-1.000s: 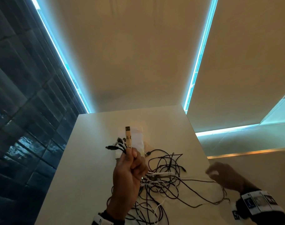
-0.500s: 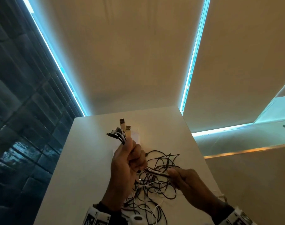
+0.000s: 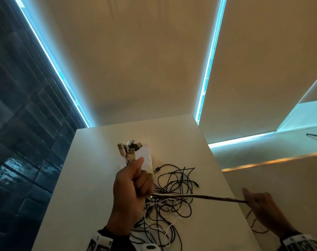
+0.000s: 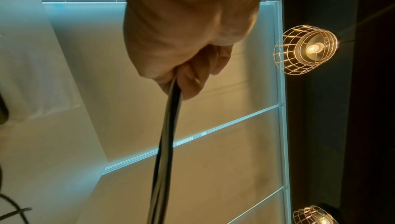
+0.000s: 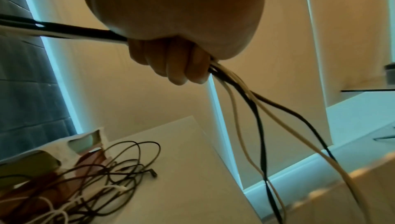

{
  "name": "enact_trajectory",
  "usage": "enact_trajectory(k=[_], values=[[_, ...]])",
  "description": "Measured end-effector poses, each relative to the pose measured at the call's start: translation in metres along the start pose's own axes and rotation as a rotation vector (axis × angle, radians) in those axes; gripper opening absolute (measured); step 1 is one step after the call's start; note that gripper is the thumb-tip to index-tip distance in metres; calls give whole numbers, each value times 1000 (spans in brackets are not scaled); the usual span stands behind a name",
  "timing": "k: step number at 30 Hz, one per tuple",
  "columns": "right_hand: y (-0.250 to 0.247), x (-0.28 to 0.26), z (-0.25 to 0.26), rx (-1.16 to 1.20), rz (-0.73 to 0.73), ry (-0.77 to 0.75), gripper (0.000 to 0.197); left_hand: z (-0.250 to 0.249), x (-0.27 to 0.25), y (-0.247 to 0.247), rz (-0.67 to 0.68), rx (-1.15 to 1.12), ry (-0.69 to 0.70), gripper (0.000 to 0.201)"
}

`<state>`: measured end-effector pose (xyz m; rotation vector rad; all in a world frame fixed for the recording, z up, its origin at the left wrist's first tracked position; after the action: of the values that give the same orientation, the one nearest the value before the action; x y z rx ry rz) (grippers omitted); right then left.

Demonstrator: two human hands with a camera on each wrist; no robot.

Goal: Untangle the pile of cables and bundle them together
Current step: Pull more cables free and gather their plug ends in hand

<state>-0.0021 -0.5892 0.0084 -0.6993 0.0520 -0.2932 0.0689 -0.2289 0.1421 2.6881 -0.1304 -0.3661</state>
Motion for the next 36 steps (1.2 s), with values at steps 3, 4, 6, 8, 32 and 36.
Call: enact_trajectory(k=[3, 4, 6, 8, 32, 36], values=[[3, 2, -22, -97, 76, 45, 53, 13, 0, 2, 6, -23, -12, 42], [6, 4, -30, -137, 151, 58, 46, 18, 0, 1, 2, -26, -16, 42], [19, 6, -46, -182, 438, 218, 27, 29, 2, -3, -14, -33, -38, 42], [31, 13, -85, -356, 428, 82, 24, 38, 3, -11, -44, -42, -73, 42], [274, 214, 62, -540, 609, -151, 24, 76, 30, -55, -418, -192, -253, 49], [282, 211, 56, -562, 622, -195, 24, 77, 33, -55, -437, -152, -233, 41]])
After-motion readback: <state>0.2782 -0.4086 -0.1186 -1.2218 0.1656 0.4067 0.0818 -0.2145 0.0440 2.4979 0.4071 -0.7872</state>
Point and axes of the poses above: each hand's wrist, its own x-axis towards the middle knuckle, its own y-axis out of the palm, z = x × y, the point moved 4 cm from there along x, towards the middle knuckle, and after that the axes turned 11 degrees about x, right-handed, at the moved point
